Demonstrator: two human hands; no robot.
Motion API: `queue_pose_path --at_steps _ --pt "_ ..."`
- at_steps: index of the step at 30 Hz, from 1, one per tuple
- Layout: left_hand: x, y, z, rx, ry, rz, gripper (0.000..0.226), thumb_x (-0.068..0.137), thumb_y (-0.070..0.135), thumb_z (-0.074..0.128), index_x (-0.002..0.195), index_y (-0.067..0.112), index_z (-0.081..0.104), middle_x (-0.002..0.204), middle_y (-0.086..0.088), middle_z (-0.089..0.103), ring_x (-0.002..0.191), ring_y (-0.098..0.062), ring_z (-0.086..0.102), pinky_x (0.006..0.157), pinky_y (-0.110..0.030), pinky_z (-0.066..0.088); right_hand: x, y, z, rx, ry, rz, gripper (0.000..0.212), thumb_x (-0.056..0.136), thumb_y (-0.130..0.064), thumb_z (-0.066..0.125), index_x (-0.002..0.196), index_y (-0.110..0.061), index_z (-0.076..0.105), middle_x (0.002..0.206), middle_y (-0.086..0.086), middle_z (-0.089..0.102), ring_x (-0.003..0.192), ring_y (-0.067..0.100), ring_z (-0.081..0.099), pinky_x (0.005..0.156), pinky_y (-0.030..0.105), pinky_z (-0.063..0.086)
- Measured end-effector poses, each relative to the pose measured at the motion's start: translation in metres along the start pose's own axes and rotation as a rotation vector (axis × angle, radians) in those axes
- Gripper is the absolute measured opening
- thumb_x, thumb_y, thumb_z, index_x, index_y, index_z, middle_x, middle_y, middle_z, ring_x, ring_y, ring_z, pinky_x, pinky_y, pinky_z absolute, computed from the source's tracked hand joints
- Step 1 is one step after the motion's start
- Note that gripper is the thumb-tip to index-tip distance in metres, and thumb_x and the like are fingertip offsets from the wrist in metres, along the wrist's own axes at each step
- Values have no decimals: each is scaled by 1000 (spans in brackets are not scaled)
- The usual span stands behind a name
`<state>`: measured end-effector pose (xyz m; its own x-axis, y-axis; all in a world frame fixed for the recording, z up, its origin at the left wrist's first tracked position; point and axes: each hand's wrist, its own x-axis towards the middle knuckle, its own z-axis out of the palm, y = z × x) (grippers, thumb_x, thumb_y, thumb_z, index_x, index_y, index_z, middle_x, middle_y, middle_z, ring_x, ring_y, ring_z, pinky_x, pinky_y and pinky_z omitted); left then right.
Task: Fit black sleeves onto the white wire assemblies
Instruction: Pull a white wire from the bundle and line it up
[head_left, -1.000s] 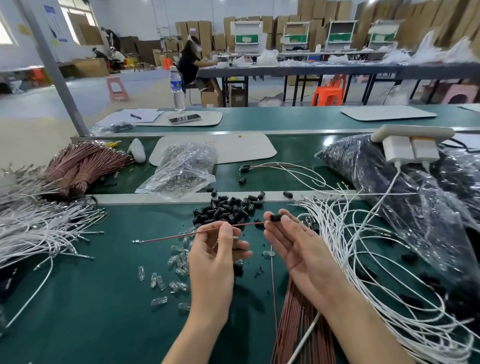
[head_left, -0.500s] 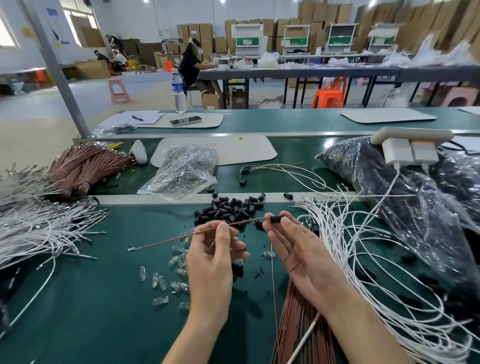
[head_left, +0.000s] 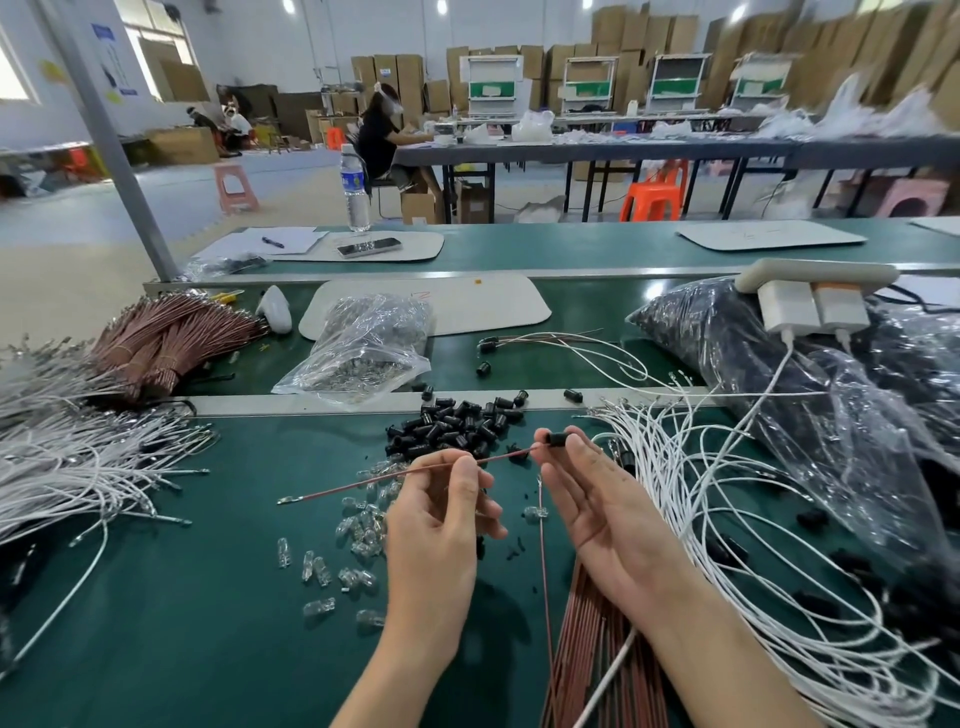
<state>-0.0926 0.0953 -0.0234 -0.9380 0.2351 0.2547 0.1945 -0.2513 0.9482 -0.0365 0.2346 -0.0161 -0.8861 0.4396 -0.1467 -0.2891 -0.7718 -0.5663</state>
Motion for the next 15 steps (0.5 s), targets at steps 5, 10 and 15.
queue_pose_path --at_steps 5,10,15 --pt "-2 0 1 -45 -66 -65 20 97 25 59 98 7 65 79 -6 70 63 -18 65 55 -28 57 -3 6 3 -83 -71 44 28 81 -9 70 108 -5 69 115 23 72 96 26 75 69 24 61" --pt "-4 -4 0 -28 -174 -75 21 93 32 64 98 13 72 75 -7 71 62 -19 65 55 -27 56 -5 19 6 -202 -131 46 15 81 -7 69 92 -12 80 112 24 73 94 26 75 74 28 61" --pt "5 -2 -5 -207 -16 -165 29 90 35 64 106 12 64 79 -4 69 64 -16 65 56 -26 55 -2 8 4 -178 -58 -57 26 80 -9 68 107 -6 69 113 21 74 89 24 76 71 27 63"
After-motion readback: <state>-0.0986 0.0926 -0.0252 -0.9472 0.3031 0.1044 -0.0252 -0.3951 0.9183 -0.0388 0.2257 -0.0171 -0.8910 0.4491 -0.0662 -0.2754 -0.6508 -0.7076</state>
